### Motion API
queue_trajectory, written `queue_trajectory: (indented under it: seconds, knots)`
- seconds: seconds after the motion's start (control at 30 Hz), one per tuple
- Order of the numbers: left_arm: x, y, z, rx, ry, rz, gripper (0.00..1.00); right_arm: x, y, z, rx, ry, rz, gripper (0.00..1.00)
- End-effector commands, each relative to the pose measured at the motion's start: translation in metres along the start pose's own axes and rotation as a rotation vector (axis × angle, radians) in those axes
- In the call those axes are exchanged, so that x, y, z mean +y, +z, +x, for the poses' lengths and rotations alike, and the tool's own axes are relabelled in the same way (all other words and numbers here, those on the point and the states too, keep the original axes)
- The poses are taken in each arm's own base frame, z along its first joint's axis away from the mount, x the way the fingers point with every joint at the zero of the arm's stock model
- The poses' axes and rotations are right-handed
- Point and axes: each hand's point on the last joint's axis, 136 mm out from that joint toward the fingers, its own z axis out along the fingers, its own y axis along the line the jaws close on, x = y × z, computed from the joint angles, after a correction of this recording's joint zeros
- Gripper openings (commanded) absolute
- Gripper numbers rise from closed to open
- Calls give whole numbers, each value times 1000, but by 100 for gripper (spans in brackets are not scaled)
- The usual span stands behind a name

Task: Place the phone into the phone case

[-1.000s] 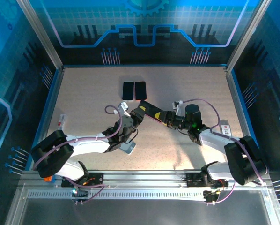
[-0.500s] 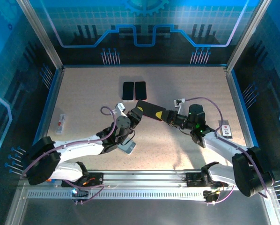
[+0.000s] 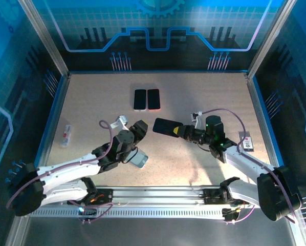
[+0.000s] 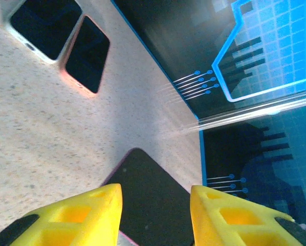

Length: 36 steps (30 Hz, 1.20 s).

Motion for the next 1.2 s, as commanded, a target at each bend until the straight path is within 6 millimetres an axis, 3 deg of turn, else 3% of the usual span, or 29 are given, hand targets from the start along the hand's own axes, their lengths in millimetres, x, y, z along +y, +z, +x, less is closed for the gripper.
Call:
queue_trajectory:
  seconds: [0.0,0.2,0.47,0.8,1.17]
  knots:
    - [44,-14,4,35,104,-152,36,16,-6,-5,-11,-58,-26,0]
    - [95,-42,29,227,177,-307,18,13,-14,3,28,-66,3,0]
    - [136,-45,71,401,171,-380,5,10,-19,14,106,-44,-17,0]
    - [150,-20,118,566,239,-457,0,3,-31,26,132,-18,-6,0]
    - [130,16,142,583,213,-384,0,-6,-50,31,114,8,39,0]
